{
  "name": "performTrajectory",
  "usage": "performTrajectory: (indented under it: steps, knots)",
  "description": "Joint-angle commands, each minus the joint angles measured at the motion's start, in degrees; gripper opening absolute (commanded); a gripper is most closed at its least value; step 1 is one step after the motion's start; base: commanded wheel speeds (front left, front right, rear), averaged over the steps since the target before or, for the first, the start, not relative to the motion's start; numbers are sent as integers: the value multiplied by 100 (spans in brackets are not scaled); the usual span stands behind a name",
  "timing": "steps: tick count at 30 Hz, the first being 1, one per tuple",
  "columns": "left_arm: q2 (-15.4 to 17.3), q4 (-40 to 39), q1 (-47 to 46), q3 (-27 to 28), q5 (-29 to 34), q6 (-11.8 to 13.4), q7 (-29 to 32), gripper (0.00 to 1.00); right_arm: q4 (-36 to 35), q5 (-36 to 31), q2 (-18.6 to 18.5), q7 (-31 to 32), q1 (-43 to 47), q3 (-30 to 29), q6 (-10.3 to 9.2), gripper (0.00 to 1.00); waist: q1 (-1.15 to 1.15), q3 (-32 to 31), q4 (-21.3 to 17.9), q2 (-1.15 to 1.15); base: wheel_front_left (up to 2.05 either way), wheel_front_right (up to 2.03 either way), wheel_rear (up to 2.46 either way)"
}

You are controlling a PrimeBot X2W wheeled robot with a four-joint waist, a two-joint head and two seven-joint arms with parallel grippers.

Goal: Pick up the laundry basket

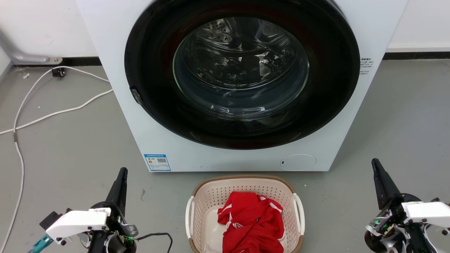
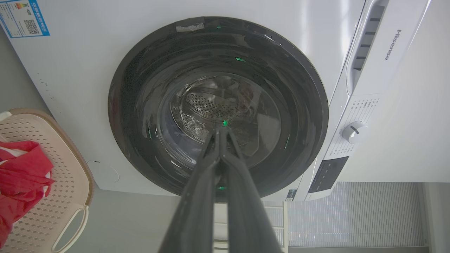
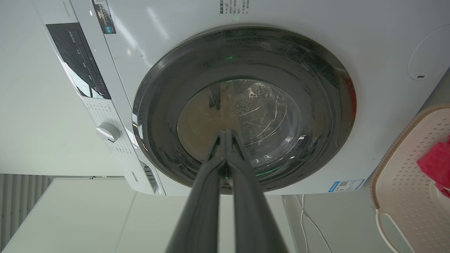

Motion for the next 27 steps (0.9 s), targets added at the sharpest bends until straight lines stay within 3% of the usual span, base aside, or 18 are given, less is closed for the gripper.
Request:
performTrajectory:
  steps: [1,27]
  knots:
    - [2,8,-57,12,12,-18,17,0,8,-42,23,15,-68,-11,2,0,0,0,0,0,0,0,0]
    - [-22,9,-61,43,49,-18,44,0,9,-50,32,31,-70,-25,2,0,0,0,0,0,0,0,0]
